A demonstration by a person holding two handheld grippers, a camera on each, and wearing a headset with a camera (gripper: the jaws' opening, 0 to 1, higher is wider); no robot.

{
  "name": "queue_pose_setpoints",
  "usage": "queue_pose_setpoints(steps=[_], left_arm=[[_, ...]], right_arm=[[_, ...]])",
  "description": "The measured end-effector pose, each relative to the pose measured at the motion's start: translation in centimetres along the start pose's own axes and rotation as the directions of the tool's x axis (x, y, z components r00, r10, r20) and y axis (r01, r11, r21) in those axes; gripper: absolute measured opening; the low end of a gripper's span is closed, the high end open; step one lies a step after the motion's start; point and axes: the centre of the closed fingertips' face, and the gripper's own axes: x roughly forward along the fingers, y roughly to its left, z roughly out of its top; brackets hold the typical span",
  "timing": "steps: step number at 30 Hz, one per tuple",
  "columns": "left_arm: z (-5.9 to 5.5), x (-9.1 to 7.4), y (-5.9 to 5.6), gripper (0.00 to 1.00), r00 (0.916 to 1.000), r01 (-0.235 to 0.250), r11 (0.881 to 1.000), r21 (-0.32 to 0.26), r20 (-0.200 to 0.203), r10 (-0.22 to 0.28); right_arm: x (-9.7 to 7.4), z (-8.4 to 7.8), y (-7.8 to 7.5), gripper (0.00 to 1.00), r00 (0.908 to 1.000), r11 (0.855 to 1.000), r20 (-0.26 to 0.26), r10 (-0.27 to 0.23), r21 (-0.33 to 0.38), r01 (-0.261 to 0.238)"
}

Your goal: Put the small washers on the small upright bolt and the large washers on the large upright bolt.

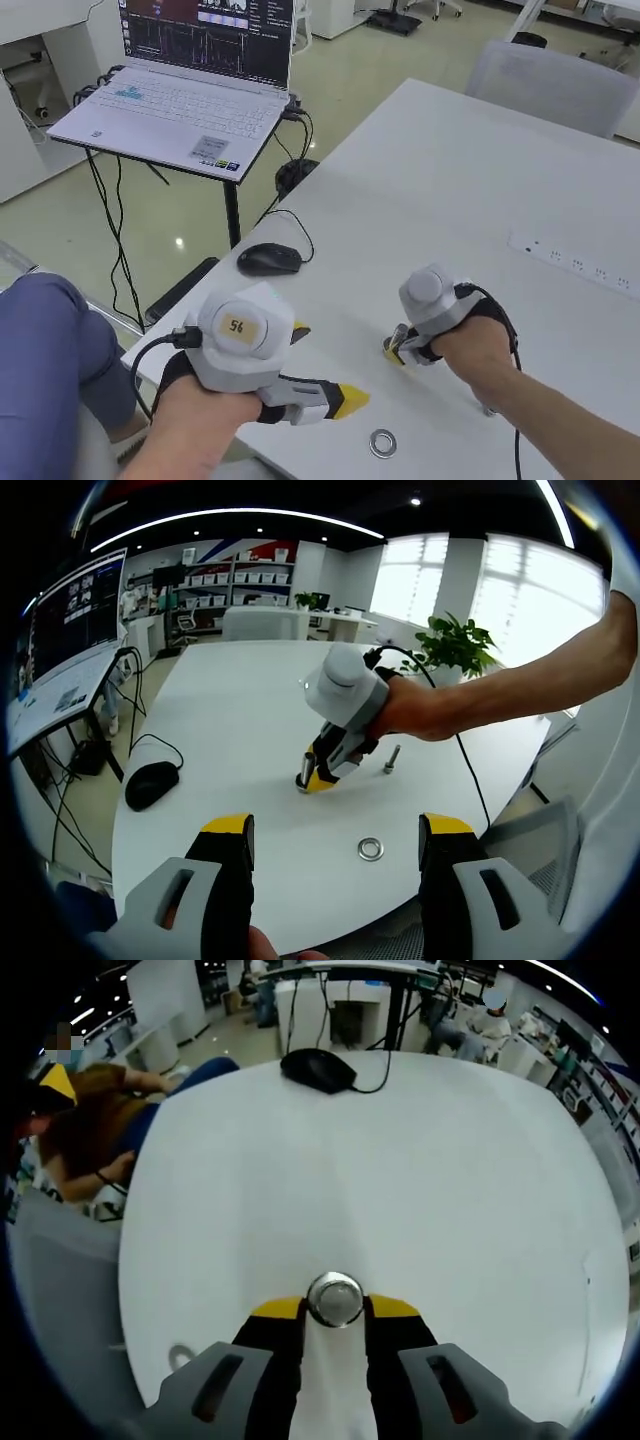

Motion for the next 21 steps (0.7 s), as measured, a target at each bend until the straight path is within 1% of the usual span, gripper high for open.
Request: queue_pose_setpoints(steps=[2,4,6,11,12,14,17,19,20,21], left_arm=[[0.0,0.0,0.0,0.66,1.0000,0.001,1.000,0.000,-0.001,-0.001],[0.2,0.0,-0.1,0.66,1.0000,0.001,1.000,0.002,0.000,-0.001],[0.4,0.1,-0.1,0.66,1.0000,0.002,1.000,0.003,0.003,-0.003],[0.6,0.2,-0.2,0.66,1.0000,0.005,1.000,0.009,0.003,-0.005],[0.6,0.2,-0.3,0.66,1.0000,0.005,1.000,0.013,0.002,-0.005],[0.7,0.2,-0.3,0.66,1.0000,0.006,1.000,0.016,0.004,-0.006],[0.9,0.1,-0.3,0.66,1.0000,0.004,1.000,0.020,0.005,-0.005],[1.0,0.1,-0.4,0.66,1.0000,0.004,1.000,0.022,0.007,-0.004],[1.0,0.1,-0.4,0.66,1.0000,0.004,1.000,0.022,0.009,-0.004],[1.0,0.1,-0.5,0.66,0.9999,0.005,1.000,0.023,0.010,-0.005]], right_arm=[[-0.1,0.0,0.2,0.24,1.0000,1.000,0.000,0.003,-0.007,-0.003],[-0.5,-0.4,0.7,0.25,0.9999,1.000,-0.009,0.009,-0.018,-0.009],[-0.9,-0.3,0.9,0.26,0.9999,1.000,0.000,0.010,-0.022,-0.010],[-2.0,-0.7,0.8,0.30,1.0000,1.000,0.004,0.002,-0.003,-0.002],[-2.3,-0.9,0.9,0.31,1.0000,1.000,0.007,0.006,0.000,-0.006],[-2.8,-1.6,1.2,0.32,1.0000,1.000,-0.004,-0.005,-0.013,0.005],[-3.1,-2.4,2.0,0.32,1.0000,1.000,-0.001,0.005,-0.022,-0.005],[-3.3,-2.8,3.2,0.31,0.9993,0.999,0.012,0.035,-0.023,-0.035],[-3.4,-3.0,3.8,0.31,0.9987,0.999,0.027,0.044,-0.027,-0.043],[-3.5,-3.1,4.1,0.31,0.9985,0.999,0.033,0.043,-0.029,-0.042]])
